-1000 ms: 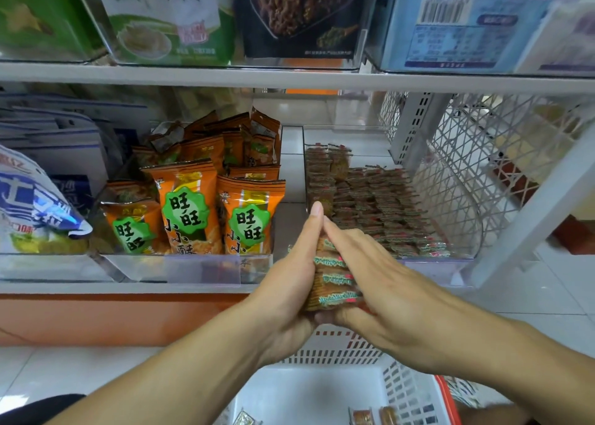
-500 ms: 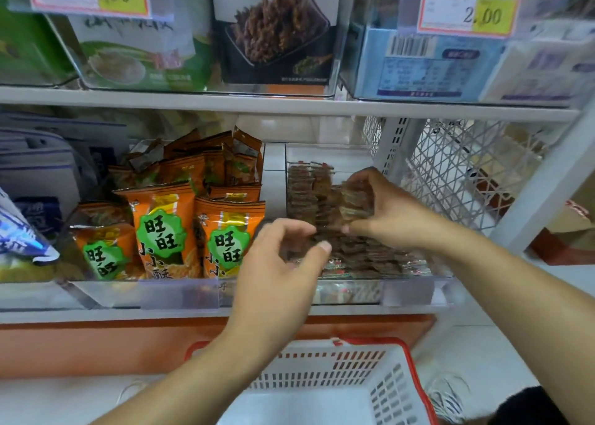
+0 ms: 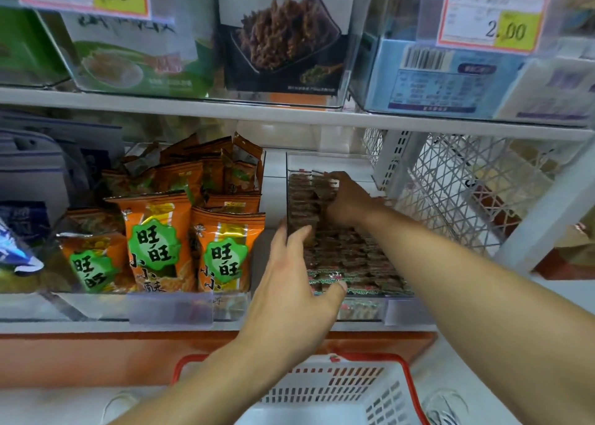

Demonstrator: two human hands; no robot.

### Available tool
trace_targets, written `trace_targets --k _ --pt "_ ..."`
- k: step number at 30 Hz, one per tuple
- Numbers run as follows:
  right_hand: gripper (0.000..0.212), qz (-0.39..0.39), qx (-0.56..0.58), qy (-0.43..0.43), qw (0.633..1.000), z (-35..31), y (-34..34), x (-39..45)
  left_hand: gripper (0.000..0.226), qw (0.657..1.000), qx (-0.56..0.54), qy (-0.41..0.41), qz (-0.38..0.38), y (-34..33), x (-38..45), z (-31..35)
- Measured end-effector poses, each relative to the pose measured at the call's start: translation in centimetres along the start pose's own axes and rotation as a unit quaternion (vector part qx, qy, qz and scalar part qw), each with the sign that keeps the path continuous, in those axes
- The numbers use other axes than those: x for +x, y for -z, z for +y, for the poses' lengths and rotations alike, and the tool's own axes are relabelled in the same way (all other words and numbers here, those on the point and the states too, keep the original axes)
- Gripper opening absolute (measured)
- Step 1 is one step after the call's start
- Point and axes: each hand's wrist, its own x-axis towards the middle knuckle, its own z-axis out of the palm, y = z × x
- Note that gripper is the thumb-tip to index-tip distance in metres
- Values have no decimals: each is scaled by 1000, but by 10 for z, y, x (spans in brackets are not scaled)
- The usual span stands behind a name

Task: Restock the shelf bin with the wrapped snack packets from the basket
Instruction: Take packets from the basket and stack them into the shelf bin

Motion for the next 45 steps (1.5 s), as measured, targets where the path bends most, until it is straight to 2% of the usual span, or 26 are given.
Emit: trace_targets --k 3,6,10,16,19,22,24,26,28,29,31,32,34,36,37,38,39,40,41,43,45 --pt "80 40 107 -38 993 0 -13 -4 86 1000 0 4 -16 0 -2 0" --pt "79 36 181 -50 982 -2 -19 -3 90 1000 1 9 -23 2 -2 -1" --pt "87 60 194 -66 977 0 -17 -7 90 1000 1 6 -20 3 -1 -2" --pt "89 68 145 -42 986 3 -18 -10 86 1000 17 -10 0 6 -5 -2" --pt "88 103 125 -39 986 4 -12 -16 79 999 9 -38 21 11 -12 -3" --pt "81 128 91 -23 987 7 -4 -26 71 997 7 -65 29 18 -21 -4" --pt "72 162 97 -20 982 5 0 -39 57 996 -10 -75 44 22 -30 -1" --pt "60 258 138 48 955 -3 0 -61 34 993 -37 -98 60 26 -39 5" --pt "40 358 175 195 896 -12 -1 -93 15 994 -14 -108 30 27 -45 6" --pt "32 374 166 284 867 -12 -6 -111 12 994 24 -105 -9 26 -48 3" --pt "24 318 136 432 833 -2 -27 -148 17 980 138 -67 -124 18 -55 -15" --pt "23 261 119 463 839 10 -42 -164 21 960 201 -32 -191 11 -60 -30" --pt "21 140 37 451 881 47 -83 -189 36 896 302 45 -323 -8 -74 -66" --pt "23 -58 -132 319 937 95 -124 -205 53 841 326 100 -421 -30 -90 -106" --pt "26 -183 -228 210 933 124 -144 -211 57 827 318 127 -446 -40 -99 -127" --pt "32 -296 -309 107 897 155 -162 -218 60 818 308 158 -460 -49 -109 -147" --pt "44 -372 -356 33 857 184 -177 -227 62 812 303 184 -464 -58 -120 -168" --pt "60 -409 -391 -7 824 210 -190 -235 63 806 309 201 -464 -67 -131 -187" --pt "73 -415 -414 -23 810 233 -201 -241 64 800 318 212 -463 -75 -143 -205" --pt "86 -389 -441 -30 808 268 -219 -247 60 791 326 225 -466 -92 -163 -238" --pt "93 -386 -481 -15 787 290 -233 -246 54 795 315 230 -464 -107 -174 -260"
